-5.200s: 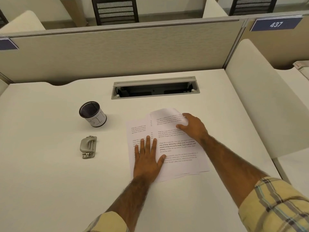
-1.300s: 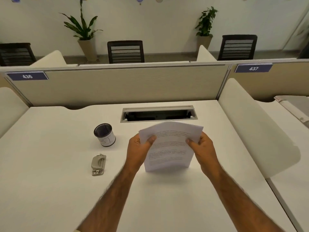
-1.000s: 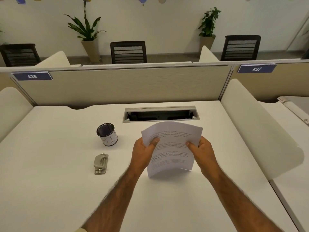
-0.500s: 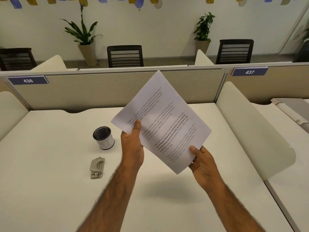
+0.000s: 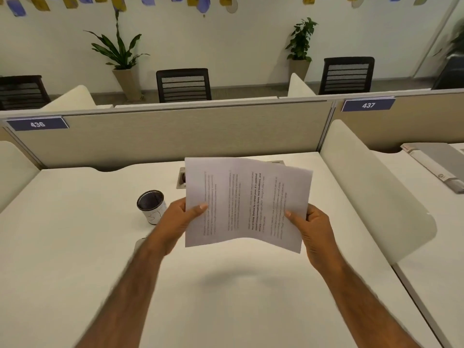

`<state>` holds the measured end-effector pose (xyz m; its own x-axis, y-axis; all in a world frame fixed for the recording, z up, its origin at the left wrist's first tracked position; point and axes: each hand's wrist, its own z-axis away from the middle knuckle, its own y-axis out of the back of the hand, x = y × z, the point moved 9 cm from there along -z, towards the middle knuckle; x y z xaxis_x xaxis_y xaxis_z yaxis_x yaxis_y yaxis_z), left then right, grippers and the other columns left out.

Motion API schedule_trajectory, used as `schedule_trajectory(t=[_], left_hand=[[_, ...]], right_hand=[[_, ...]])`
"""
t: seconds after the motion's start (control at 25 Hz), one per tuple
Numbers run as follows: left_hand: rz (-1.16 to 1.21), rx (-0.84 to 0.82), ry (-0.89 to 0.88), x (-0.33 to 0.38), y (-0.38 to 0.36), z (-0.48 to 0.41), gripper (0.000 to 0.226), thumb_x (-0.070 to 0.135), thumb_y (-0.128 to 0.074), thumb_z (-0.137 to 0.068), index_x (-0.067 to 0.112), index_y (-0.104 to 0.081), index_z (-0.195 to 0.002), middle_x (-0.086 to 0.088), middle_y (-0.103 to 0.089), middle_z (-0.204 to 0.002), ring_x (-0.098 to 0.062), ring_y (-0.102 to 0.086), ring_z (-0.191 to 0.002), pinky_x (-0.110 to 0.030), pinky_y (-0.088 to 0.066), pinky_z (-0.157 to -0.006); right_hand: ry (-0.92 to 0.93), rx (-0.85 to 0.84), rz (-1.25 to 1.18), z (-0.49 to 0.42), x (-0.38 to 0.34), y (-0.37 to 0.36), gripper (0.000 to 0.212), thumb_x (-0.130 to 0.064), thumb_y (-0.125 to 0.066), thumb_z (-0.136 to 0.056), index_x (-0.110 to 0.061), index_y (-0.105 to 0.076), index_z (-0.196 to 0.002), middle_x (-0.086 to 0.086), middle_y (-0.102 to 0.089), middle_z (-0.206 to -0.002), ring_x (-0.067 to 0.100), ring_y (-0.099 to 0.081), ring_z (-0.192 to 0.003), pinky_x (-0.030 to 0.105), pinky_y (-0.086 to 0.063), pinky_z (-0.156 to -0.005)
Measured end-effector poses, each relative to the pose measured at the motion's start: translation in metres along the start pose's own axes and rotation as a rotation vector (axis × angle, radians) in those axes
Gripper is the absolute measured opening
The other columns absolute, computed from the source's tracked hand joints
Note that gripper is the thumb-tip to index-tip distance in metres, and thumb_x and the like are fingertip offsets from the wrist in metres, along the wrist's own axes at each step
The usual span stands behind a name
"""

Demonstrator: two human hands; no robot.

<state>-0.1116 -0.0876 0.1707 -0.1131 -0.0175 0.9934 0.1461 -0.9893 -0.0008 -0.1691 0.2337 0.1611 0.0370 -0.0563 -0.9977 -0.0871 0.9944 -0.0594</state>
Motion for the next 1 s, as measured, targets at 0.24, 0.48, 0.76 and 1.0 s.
schedule_trajectory(t=[0.24,0.48,0.76,1.0], left_hand=[[-0.018,0.142,-0.129,-0.018,-0.002,0.015,0.029,0.054,-0.077,-0.076,0.045,-0.077,-0.103,0.009,-0.08,-0.107,-0.011,-0.076,-0.096,-0.023,-0.061,-0.073],[0.012,0.101,-0.019,-0.064,-0.017,0.03,0.025,0.028,-0.076,-0.092,0.039,-0.074,-0.114,0.012,-0.079,-0.113,-0.011,-0.074,-0.104,-0.021,-0.058,-0.081],[-0.122,0.183,0.019,-0.074,-0.02,0.028,0.006,0.034,-0.068,-0.096,0.039,-0.071,-0.099,0.024,-0.078,-0.091,-0.002,-0.074,-0.086,-0.014,-0.056,-0.066],[-0.032,0.172,0.012,-0.083,-0.018,0.031,0.015,0.028,-0.074,-0.094,0.026,-0.077,-0.108,0.004,-0.081,-0.104,-0.019,-0.075,-0.101,-0.023,-0.057,-0.075]], right_hand=[[0.056,0.049,0.061,0.006,0.002,0.002,0.019,-0.02,-0.069,-0.094,-0.035,-0.072,-0.105,-0.015,-0.077,-0.095,0.009,-0.073,-0.089,0.019,-0.059,-0.065],[-0.073,0.028,0.086,0.02,0.056,0.008,0.025,-0.017,-0.071,-0.092,-0.028,-0.068,-0.115,0.0,-0.077,-0.102,0.023,-0.075,-0.091,0.029,-0.06,-0.065],[-0.077,0.138,0.127,0.027,0.053,0.013,0.017,-0.023,-0.067,-0.096,-0.032,-0.07,-0.11,-0.005,-0.077,-0.096,0.017,-0.075,-0.084,0.023,-0.06,-0.062],[-0.013,0.053,0.201,0.03,0.039,0.006,0.015,-0.018,-0.067,-0.095,-0.031,-0.074,-0.099,-0.01,-0.077,-0.089,0.015,-0.074,-0.081,0.024,-0.058,-0.063]])
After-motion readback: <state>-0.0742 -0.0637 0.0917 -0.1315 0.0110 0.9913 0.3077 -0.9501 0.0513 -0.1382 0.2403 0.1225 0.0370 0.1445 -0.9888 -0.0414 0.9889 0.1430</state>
